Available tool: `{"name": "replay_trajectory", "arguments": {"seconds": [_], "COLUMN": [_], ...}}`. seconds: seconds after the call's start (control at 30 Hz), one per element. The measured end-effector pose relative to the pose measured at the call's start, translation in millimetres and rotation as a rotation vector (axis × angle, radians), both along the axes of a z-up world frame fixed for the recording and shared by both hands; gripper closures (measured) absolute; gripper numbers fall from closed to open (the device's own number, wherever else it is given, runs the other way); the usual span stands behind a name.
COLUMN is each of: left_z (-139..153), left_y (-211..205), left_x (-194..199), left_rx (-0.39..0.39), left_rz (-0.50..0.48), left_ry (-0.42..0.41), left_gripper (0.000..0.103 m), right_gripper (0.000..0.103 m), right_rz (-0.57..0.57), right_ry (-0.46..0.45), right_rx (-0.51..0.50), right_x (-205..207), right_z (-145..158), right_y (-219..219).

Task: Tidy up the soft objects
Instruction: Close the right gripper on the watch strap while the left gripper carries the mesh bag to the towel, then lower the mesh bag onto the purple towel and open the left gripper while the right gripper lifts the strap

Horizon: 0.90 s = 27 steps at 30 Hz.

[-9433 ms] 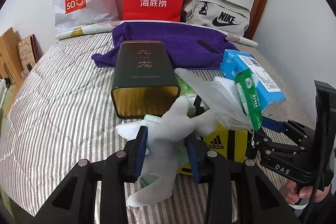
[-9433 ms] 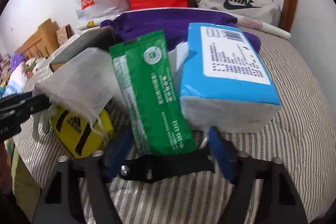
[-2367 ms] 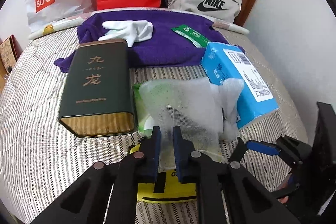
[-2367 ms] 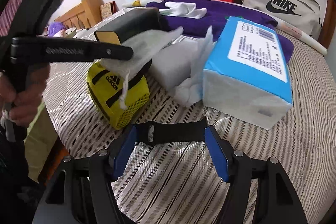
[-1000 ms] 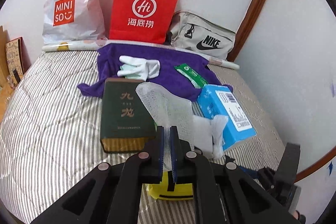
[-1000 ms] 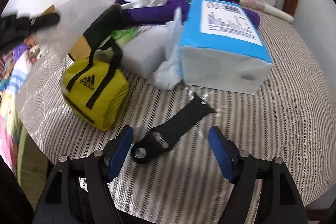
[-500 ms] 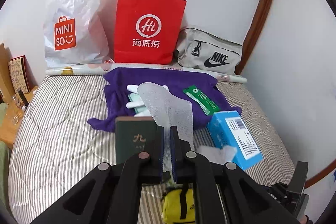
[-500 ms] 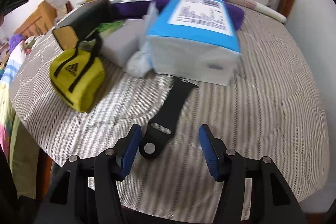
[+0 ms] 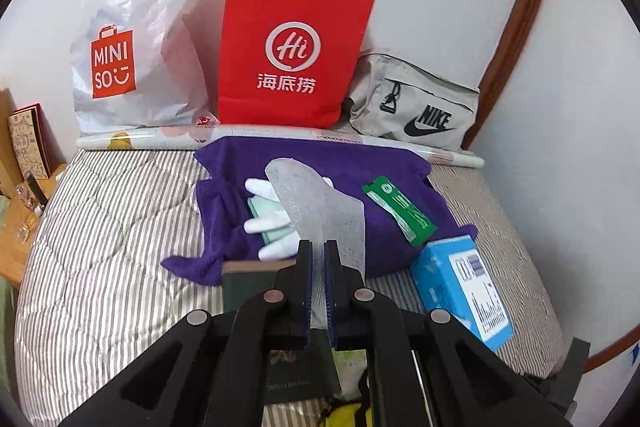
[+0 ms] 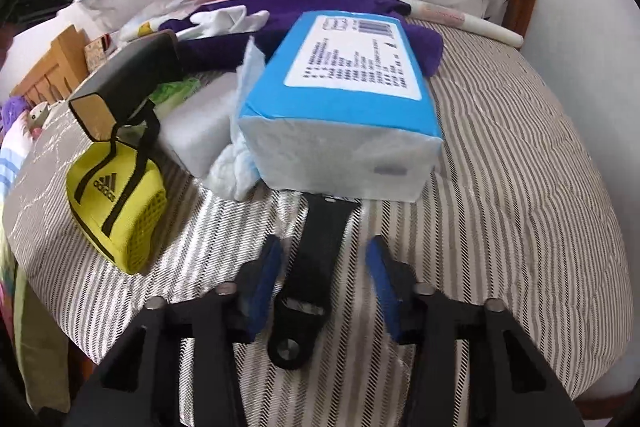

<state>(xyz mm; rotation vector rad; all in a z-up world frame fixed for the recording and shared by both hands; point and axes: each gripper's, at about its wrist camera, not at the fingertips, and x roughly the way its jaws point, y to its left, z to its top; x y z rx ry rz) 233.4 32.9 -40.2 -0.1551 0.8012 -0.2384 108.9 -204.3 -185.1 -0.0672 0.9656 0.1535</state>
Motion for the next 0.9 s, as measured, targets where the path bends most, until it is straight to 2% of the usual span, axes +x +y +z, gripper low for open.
{"name": "replay_trajectory", "arguments": {"seconds": [0.2, 0.33, 0.47, 0.57, 0.73, 0.9], "left_z": [0, -4, -12, -17, -32, -47], "left_y": [4, 4, 0, -3, 2, 8], "left_x": [25, 41, 58, 69, 85, 97], "left_rx": [0.008, 0.005, -0.001, 0.005, 0.031, 0.022], "left_rz": [0.016, 0.019, 0.007, 0.003, 0.020, 0.025], "left_ry": [0.003, 0.010, 0.022, 0.032, 0.053, 0.092], "left_gripper": [0.097, 0.097, 0.097, 0.097, 0.097, 0.097], "right_gripper": [0.080, 0.078, 0.081, 0.082, 0.082, 0.082], "right_rz": [0.019, 0.012, 0.032, 0.039, 0.010, -0.034], "right_ry": [0.022, -0.006, -0.018, 0.005, 0.014, 0.003], "right_rx": [0.020, 0.036, 0.021, 0.060, 0.049, 0.045], "right_x": [-2, 0, -2, 0, -6, -8], "right_z": [2, 0, 0, 1, 8, 18], "right_y": [-8, -8, -8, -14, -25, -41]}}
